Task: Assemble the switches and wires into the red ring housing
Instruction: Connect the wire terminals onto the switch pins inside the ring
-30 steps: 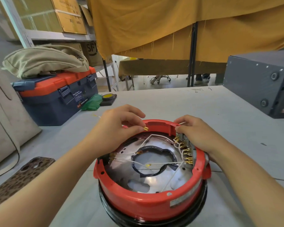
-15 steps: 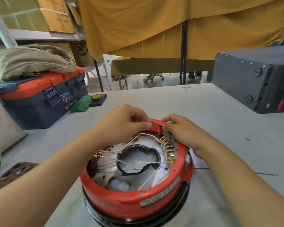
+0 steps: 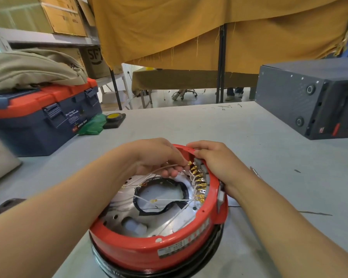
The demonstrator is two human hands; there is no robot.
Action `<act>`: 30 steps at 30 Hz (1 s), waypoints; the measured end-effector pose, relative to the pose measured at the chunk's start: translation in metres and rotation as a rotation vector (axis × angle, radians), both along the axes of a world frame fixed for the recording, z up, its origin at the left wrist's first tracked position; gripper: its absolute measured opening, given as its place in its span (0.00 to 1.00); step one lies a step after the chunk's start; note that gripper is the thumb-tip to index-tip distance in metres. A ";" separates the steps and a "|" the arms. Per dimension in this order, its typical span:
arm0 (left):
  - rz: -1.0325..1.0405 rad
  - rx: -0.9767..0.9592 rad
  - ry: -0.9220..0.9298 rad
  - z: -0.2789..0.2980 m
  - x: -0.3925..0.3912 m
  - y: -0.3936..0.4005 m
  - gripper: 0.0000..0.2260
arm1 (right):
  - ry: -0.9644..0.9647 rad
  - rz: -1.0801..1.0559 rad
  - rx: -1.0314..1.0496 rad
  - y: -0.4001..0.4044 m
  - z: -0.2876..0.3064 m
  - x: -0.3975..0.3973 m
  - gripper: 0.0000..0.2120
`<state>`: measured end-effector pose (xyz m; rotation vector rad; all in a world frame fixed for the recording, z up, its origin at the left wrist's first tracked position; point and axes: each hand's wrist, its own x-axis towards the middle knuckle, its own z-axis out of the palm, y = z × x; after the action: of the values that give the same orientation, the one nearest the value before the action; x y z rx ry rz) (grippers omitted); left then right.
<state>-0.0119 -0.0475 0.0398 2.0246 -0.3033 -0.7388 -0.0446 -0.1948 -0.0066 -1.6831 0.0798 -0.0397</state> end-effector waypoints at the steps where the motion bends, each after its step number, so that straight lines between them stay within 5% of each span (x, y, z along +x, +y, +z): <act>1: 0.006 -0.013 0.017 -0.002 0.001 0.000 0.08 | 0.000 -0.003 0.003 0.001 0.000 0.000 0.13; 20: -0.054 -0.183 0.083 -0.014 0.000 0.001 0.07 | -0.008 0.008 -0.028 0.000 0.000 0.000 0.13; 30: -0.060 -0.164 -0.166 -0.014 -0.010 -0.001 0.09 | 0.006 0.036 0.017 -0.001 0.000 0.000 0.12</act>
<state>-0.0222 -0.0488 0.0261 1.9305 -0.5066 -0.5641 -0.0446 -0.1962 -0.0068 -1.6676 0.0539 -0.0069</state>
